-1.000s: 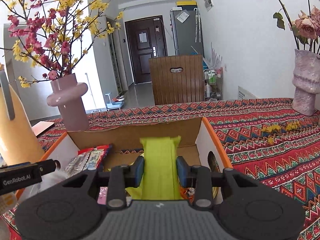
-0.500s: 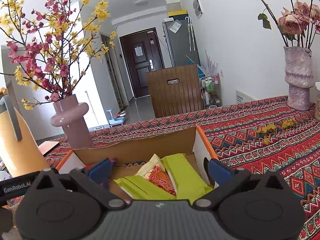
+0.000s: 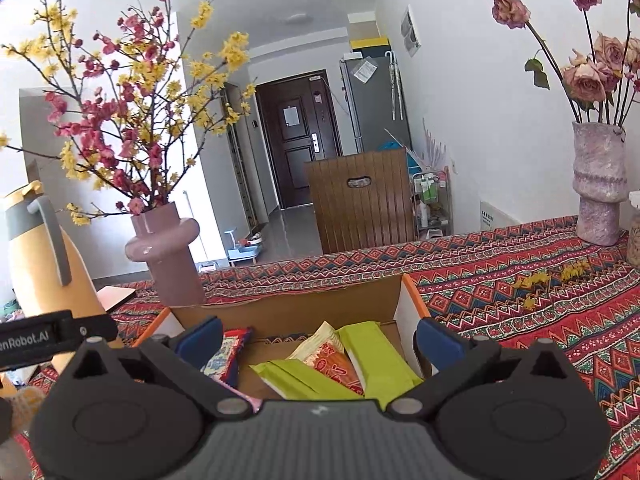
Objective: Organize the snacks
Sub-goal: 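Move both grippers from the box back to the snack pile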
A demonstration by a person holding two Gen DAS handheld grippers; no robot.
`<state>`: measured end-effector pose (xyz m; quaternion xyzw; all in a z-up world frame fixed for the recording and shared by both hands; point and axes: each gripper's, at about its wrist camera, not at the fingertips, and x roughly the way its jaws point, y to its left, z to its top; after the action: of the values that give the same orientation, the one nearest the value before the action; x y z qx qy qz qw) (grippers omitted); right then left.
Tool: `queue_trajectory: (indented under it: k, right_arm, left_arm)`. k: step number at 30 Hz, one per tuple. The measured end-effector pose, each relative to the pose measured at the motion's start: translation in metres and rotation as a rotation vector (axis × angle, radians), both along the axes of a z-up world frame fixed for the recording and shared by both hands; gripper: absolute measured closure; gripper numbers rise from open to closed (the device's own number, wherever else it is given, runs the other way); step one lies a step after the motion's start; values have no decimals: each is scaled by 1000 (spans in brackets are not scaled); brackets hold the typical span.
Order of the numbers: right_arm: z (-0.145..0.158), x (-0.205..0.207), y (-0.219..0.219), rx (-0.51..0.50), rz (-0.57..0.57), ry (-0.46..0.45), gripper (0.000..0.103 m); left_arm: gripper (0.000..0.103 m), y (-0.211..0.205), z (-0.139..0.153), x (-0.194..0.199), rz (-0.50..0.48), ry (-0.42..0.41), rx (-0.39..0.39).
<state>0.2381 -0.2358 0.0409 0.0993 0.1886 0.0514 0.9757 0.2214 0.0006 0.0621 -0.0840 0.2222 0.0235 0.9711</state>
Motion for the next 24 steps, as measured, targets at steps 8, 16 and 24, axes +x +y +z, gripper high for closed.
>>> queue_trajectory:
  k: [8,16,24]
  right_arm:
    - [-4,-34,-2,-41,29,-6,0]
    - [-21,-60,-10,-67,37,56,0]
    - [-41,-78,-15,-61,41,129,0]
  left_arm:
    - [0,12,-1,-31,-15,10,29]
    - [0,32,-22,-59,-21,59,53]
    - [0,48,-53,-79,-23,125,71]
